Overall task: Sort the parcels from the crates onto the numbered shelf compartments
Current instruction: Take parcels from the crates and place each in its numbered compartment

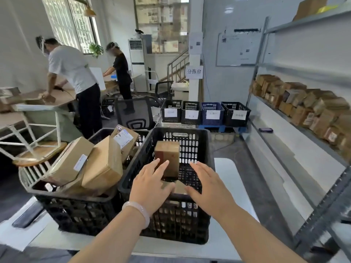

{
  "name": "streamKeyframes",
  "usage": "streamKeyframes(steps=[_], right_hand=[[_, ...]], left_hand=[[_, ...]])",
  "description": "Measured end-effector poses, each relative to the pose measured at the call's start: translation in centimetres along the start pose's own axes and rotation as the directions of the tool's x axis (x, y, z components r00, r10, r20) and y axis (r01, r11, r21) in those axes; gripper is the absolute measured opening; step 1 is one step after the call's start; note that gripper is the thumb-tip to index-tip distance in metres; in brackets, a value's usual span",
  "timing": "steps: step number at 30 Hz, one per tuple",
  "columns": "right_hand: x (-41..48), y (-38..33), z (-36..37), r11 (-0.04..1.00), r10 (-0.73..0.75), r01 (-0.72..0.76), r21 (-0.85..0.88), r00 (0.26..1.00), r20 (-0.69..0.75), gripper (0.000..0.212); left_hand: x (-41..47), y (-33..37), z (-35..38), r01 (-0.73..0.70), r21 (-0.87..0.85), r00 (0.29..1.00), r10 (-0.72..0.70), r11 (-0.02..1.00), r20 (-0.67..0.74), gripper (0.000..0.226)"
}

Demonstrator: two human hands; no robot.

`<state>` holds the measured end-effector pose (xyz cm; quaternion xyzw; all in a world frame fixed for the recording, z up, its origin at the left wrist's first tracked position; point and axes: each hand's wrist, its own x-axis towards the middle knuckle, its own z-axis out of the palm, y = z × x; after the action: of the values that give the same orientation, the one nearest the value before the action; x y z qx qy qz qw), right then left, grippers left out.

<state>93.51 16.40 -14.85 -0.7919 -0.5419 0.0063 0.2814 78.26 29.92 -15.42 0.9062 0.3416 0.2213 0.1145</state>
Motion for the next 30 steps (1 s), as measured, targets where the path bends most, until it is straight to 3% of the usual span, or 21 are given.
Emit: streamKeyframes(steps=[6, 14, 19, 25, 30], right_hand=[[11.7, 4.2, 3.1, 0.997, 0.043, -0.050, 0.052, 0.992, 0.115, 0.072], [26.4, 9.5, 7.5, 0.987, 0.129, -0.151, 0.051, 0.945, 0.301, 0.077], [32.2, 11.2, 11.5, 0.951, 0.216, -0.293, 0.097, 0.855, 0.471, 0.079], [34.7, 11.7, 15.8, 0.716, 0.357, -0.622, 0.317, 0.716, 0.600, 0.053], [34.3, 12.3, 17.4, 0.531, 0.460, -0.731, 0.429, 0.673, 0.579, 0.047]], left_hand=[[10.9, -3.1, 2.8, 0.145, -0.015, 0.988, -0.144, 0.989, 0.049, 0.069], [22.5, -6.8, 10.0, 0.399, -0.072, 0.904, -0.379, 0.914, 0.199, 0.072], [27.2, -9.7, 14.5, 0.510, -0.075, 0.833, -0.470, 0.857, 0.292, 0.072], [29.4, -11.9, 18.0, 0.595, -0.146, 0.782, -0.527, 0.790, 0.332, 0.075], [29.6, -12.2, 18.4, 0.648, -0.268, 0.760, -0.583, 0.713, 0.286, 0.068]])
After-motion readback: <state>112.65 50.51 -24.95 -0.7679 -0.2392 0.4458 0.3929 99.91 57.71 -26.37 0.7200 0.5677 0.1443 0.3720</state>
